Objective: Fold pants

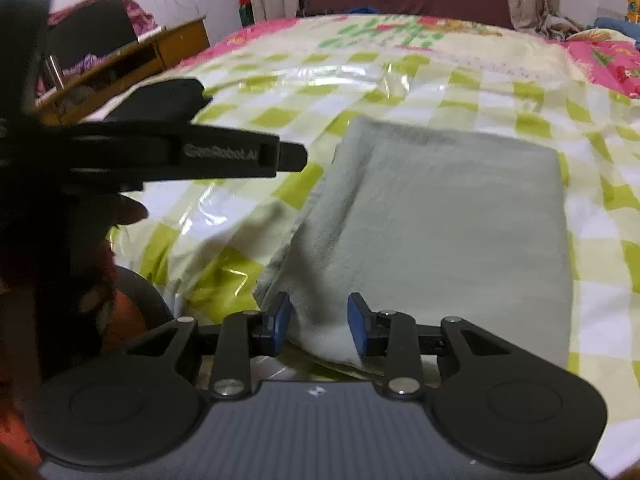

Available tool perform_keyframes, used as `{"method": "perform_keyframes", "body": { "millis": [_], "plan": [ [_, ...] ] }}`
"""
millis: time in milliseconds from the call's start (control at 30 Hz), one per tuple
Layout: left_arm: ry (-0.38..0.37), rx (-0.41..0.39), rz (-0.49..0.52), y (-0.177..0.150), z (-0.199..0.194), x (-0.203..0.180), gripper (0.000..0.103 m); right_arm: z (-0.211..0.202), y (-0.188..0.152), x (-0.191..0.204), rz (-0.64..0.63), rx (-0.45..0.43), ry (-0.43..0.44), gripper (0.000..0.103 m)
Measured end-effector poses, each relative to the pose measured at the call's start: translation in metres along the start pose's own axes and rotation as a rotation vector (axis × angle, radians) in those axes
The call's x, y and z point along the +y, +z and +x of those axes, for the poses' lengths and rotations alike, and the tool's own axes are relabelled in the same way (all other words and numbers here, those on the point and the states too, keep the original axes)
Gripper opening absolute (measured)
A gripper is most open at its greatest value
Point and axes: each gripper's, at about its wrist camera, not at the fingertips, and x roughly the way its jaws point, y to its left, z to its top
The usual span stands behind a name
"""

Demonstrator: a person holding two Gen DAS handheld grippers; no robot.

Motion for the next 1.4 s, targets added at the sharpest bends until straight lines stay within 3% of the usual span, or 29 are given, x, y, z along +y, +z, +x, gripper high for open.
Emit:
{"method": "perform_keyframes", "body": {
  "millis": [267, 400, 533, 667, 733, 933, 1167, 1400],
  "plan": [
    [-0.121, 0.073, 0.071, -0.004, 0.012, -0.021, 0.049, -0.005, -0.005, -0.007, 0.036, 0.034, 0.04, 0.038],
    [-0.096, 0.132, 0.13, -0.006, 0.03, -0.034, 0.049, -0.008, -0.007, -0.014, 0.077, 0.008, 0.058, 0.037],
    [-0.012, 0.185, 0.163, -0.011, 0.048, -0.038, 0.054, -0.001, -0.015, -0.023, 0.102, 0.0, 0.086, 0.037],
    [0.041, 0.164, 0.136, -0.01, 0.05, -0.033, 0.056, -0.006, -0.018, -0.029, 0.115, -0.04, 0.124, 0.037],
    [0.08, 0.159, 0.118, -0.01, 0.052, -0.03, 0.064, -0.012, -0.016, -0.035, 0.139, -0.063, 0.139, 0.037],
    [0.117, 0.123, 0.154, -0.01, 0.051, -0.036, 0.065, -0.03, -0.011, -0.066, 0.25, -0.166, 0.105, 0.038],
    [0.139, 0.115, 0.121, -0.007, 0.052, -0.029, 0.065, -0.022, -0.011, -0.089, 0.364, -0.141, 0.072, 0.038],
    [0.12, 0.117, 0.025, -0.003, 0.051, -0.014, 0.065, -0.026, -0.014, -0.089, 0.346, -0.177, 0.028, 0.038]
  ]
}}
